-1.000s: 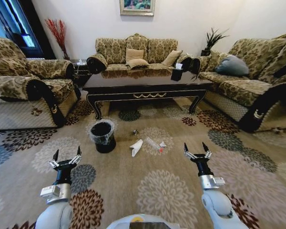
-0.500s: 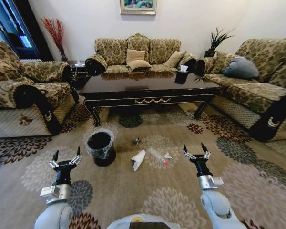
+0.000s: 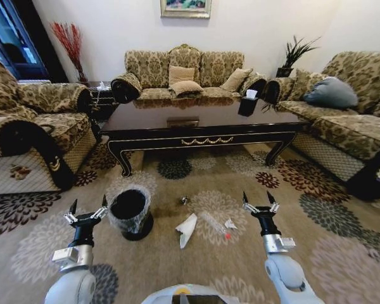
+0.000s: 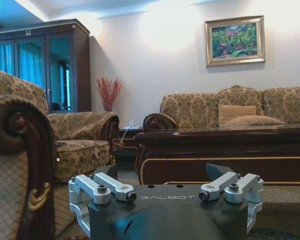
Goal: Move to the front of the table and pick up the trash from the floor, then place it into the trash bin.
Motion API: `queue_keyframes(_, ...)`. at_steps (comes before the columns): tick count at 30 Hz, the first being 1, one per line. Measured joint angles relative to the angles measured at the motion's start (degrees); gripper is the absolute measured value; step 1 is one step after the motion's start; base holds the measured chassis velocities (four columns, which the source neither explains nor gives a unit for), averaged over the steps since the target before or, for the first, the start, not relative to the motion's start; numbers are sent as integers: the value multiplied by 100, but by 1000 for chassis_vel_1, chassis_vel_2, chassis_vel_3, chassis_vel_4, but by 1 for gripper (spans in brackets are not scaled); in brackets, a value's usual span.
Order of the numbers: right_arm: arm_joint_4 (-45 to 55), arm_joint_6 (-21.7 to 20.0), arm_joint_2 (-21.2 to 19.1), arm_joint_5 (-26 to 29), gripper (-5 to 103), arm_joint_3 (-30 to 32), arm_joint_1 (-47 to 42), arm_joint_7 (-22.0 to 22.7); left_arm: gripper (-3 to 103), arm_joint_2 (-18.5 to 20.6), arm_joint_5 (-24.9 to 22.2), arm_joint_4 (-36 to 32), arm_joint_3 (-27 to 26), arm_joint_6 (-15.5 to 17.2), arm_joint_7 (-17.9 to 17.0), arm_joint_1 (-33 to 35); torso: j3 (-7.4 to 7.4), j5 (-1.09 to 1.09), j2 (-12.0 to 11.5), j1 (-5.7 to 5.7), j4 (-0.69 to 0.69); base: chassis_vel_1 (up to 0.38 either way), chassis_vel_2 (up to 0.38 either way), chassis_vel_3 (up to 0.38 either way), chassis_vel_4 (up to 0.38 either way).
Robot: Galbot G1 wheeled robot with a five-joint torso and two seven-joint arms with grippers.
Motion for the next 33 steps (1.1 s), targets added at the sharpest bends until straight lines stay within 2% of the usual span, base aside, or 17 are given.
queue_keyframes(5, -60, 172, 59, 56, 100, -26, 32, 47, 100, 3, -45, 20, 64, 92, -66, -84, 2, 0, -1, 1, 1, -169, 170, 171, -175)
queue_keyframes(9, -77, 220, 77, 63, 100, -28, 29, 49, 100, -2, -48, -153, 157, 313, -212, -124, 1, 0, 0, 0, 0, -66, 47, 29, -53)
queue_keyframes(21, -82, 185, 129, -44, 100, -60, -50, 9, 100, 15, -72, -320, 159, 414, -308, -67, 0, 0, 1, 0, 0, 0, 0, 0, 0)
queue_keyframes(25, -88, 194, 128, -47, 100, -67, -47, 14, 100, 159, -106, -430, 207, 1096, -691, -218, 0, 1, 1, 0, 1, 13, -11, -10, 10)
queue_keyframes(29, -107, 249, 139, -47, 100, -66, -48, 27, 100, 299, -160, -397, 248, 1416, -949, -358, -1, 1, 1, 0, 0, 39, -51, -32, 40)
queue_keyframes(31, -116, 290, 157, -47, 100, -63, -69, 28, 100, 457, -400, -383, 259, 1698, -1195, -451, 0, 0, 1, 0, -1, 0, 0, 0, 0)
queue_keyframes(32, -116, 290, 157, -47, 100, -63, -69, 28, 100, 457, -400, -383, 259, 1698, -1195, -451, 0, 0, 1, 0, -1, 0, 0, 0, 0)
queue_keyframes(33, -123, 314, 165, -49, 100, -62, -79, 28, 100, 545, -527, -381, 260, 1933, -1356, -514, 0, 0, 1, 0, 0, 0, 0, 0, 0)
